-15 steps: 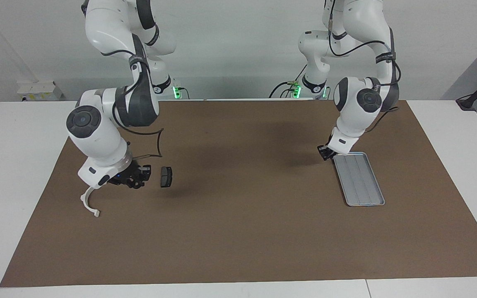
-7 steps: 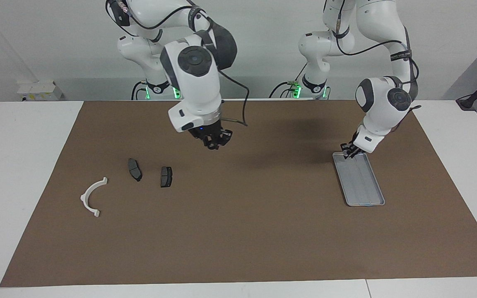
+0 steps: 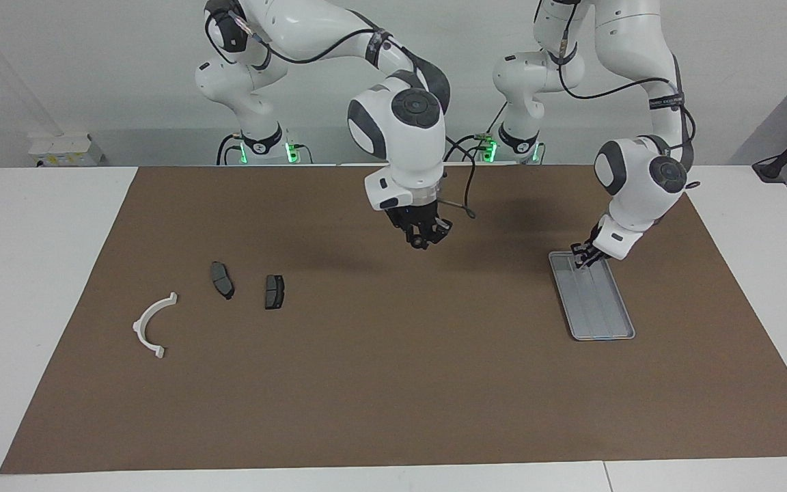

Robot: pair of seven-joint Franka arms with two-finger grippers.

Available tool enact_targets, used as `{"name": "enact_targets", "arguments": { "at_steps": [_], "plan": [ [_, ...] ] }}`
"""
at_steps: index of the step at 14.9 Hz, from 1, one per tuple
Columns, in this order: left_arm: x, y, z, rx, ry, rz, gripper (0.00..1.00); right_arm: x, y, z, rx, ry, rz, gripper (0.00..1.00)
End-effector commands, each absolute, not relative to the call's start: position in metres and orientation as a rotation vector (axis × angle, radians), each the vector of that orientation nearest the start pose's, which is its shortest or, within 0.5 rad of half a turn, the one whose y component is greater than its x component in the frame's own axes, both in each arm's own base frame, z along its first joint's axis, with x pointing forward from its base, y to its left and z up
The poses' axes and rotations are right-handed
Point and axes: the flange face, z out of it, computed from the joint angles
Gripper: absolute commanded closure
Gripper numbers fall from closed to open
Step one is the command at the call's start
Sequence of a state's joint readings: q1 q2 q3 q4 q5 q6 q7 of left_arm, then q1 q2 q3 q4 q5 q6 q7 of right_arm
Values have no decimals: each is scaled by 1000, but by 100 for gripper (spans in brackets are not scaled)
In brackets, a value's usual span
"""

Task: Pick bearing gear from pile to tray

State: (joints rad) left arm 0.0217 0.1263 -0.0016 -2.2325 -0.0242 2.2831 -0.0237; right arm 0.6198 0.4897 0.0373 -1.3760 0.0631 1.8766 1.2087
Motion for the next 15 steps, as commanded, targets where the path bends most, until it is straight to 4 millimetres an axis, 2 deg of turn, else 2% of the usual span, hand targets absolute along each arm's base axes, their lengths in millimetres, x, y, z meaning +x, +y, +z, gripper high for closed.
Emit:
{"name": "enact_targets", "arguments": {
  "at_steps": [1,4,5,6,7,8,11,14,15],
  "plan": [
    [530,4,296,-3167,-66,83,99,546,458,384,-2970,942,9,100],
    [527,4,292,-3167,-40,87,97,550,475,338,-2947,949,-49,100],
    [526,4,291,-3167,-35,87,84,549,480,329,-2936,938,-60,100],
    [526,4,291,-3167,-35,85,47,550,477,322,-2927,941,-68,100],
    [527,4,293,-3167,-35,89,24,550,473,313,-2926,939,-79,100],
    [530,4,296,-3167,-47,85,21,547,471,303,-2928,927,-96,100],
    [539,-3,308,-3170,-39,83,0,542,465,290,-2917,918,-112,100],
    [548,-14,323,-3198,-74,83,0,543,463,289,-2913,923,-116,100],
    [549,-16,325,-3199,-103,79,0,544,462,290,-2920,929,-109,52]
  ]
}}
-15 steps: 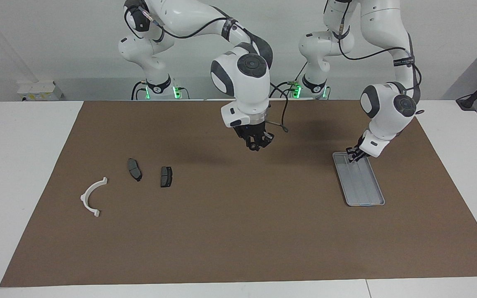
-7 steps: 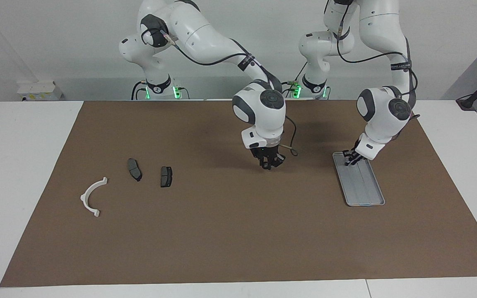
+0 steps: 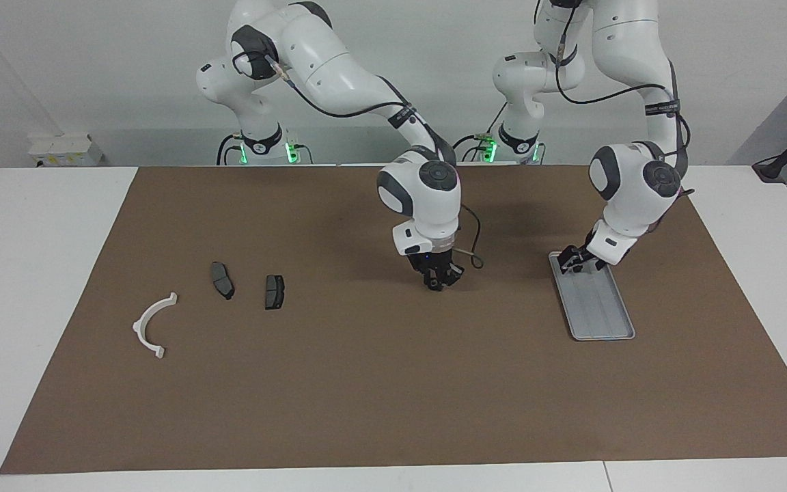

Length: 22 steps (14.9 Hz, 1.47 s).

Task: Pick bearing gear from pile to tray

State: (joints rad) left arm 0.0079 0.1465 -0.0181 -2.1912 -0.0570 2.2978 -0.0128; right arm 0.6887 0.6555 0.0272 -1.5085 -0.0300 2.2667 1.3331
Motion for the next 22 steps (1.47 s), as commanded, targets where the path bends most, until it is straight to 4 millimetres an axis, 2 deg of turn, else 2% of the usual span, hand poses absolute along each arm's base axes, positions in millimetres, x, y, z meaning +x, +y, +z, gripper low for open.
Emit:
{"name": "enact_targets", "arguments": {
  "at_steps": [1,2,4,5,7,8,9,13,15,17,19,21,22],
  "plan": [
    [552,-17,328,-3200,-103,67,0,545,460,290,-2927,935,-105,1],
    [551,-26,330,-3201,-95,71,0,547,457,293,-2946,948,-92,0],
    [556,-36,336,-3200,-170,58,0,562,451,316,-2946,969,-93,0],
    [557,-43,338,-3199,-206,54,0,574,442,328,-2929,987,-106,0],
    [559,-90,340,-3182,-392,29,0,599,406,351,-2909,954,-112,0],
    [558,-114,344,-3173,-471,12,0,605,391,364,-2937,887,-112,0],
    [557,-132,344,-3170,-501,10,0,611,375,378,-2967,821,-107,0],
    [557,-222,347,-3157,-594,-1,0,640,284,430,-3004,518,-48,0],
    [557,-288,335,-3150,-585,-8,0,648,242,445,-3036,373,-26,0],
    [558,-305,332,-3150,-524,-53,0,657,197,455,-3057,225,-17,0],
    [544,-334,317,-3146,-517,-30,0,663,152,463,-3069,72,-3,0],
    [541,-336,311,-3137,-559,-32,0,665,112,472,-3073,-39,5,0],
    [539,-338,311,-3132,-584,-28,0,664,98,477,-3074,-60,7,0]
  ]
}}
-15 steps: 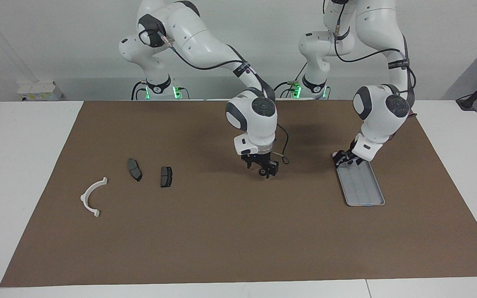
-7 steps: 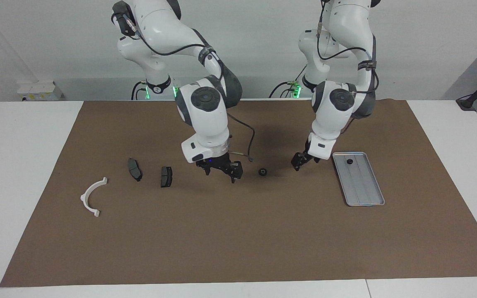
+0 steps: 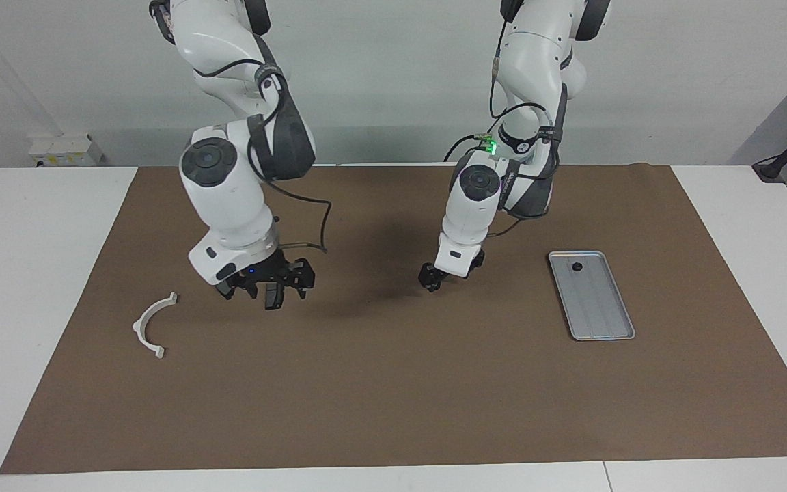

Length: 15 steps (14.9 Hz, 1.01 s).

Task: Pick bearing gear from pile to tray

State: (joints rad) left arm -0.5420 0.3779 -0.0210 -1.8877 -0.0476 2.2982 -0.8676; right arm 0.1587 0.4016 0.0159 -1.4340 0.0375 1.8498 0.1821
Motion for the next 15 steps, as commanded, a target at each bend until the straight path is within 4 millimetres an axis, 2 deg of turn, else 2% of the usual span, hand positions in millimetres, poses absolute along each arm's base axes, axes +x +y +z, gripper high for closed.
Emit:
{"name": "enact_targets", "arguments": {
  "at_steps": [1,2,3,7,10,15],
  "plan": [
    [535,-344,310,-3122,-625,-26,0,663,88,483,-3075,-52,1,0],
    [526,-353,306,-3116,-624,-15,0,661,80,490,-3077,-39,-12,0],
    [522,-353,300,-3107,-625,-1,0,658,71,497,-3078,-19,-20,0],
    [521,-355,300,-3111,-641,-13,0,648,47,523,-3091,21,-35,0],
    [521,-355,298,-3106,-662,-11,0,638,32,544,-3091,-118,-57,0],
    [520,-353,286,-3100,-676,-8,1,588,22,596,-3095,-111,-117,0]
  ]
}}
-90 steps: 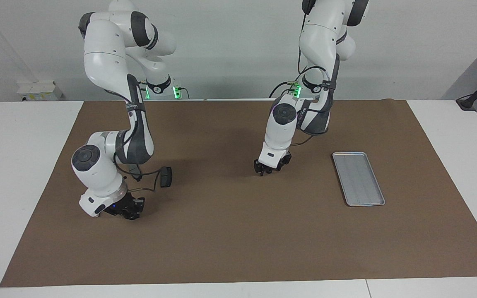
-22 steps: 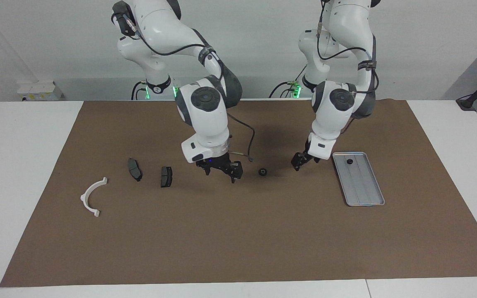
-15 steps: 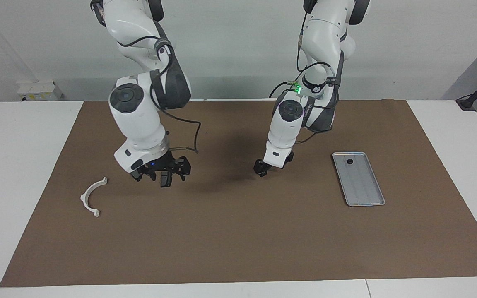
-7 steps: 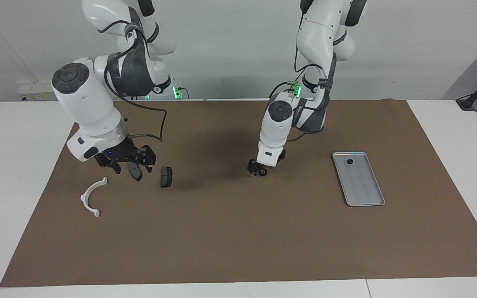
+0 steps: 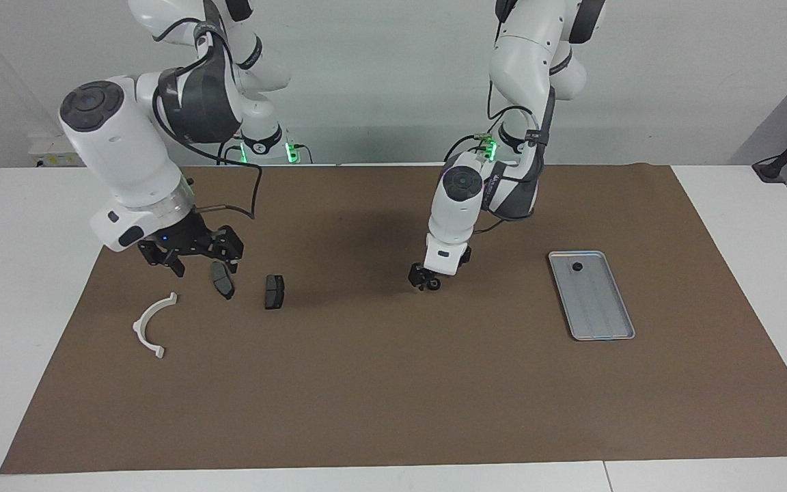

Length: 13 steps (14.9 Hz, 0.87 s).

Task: Pick bearing gear from pile to tray

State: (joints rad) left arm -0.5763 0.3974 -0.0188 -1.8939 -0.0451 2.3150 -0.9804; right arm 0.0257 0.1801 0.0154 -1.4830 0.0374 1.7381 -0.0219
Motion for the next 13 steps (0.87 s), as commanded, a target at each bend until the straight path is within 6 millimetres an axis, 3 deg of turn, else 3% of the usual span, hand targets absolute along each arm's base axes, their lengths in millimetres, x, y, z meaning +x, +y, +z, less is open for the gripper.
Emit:
{"name": "enact_targets", "arguments": {
  "at_steps": [1,3,5,6,8,10,11,13],
  "plan": [
    [519,-354,285,-3098,-686,-8,1,577,21,609,-3096,-111,-112,0],
    [519,-354,286,-3099,-686,-9,4,561,21,629,-3097,-111,-112,0],
    [520,-353,286,-3098,-695,-8,14,549,21,637,-3097,-110,-119,0],
    [520,-353,286,-3096,-699,-9,24,547,21,640,-3098,-110,-117,0],
    [521,-352,286,-3094,-704,-8,59,545,20,639,-3098,-106,-100,0],
    [520,-351,286,-3086,-707,4,88,543,21,640,-3097,-103,-98,0],
    [520,-351,286,-3083,-716,4,98,543,22,638,-3099,-104,-88,0],
    [523,-345,288,-3065,-719,28,100,538,21,632,-3101,-102,-12,0]
  ]
}}
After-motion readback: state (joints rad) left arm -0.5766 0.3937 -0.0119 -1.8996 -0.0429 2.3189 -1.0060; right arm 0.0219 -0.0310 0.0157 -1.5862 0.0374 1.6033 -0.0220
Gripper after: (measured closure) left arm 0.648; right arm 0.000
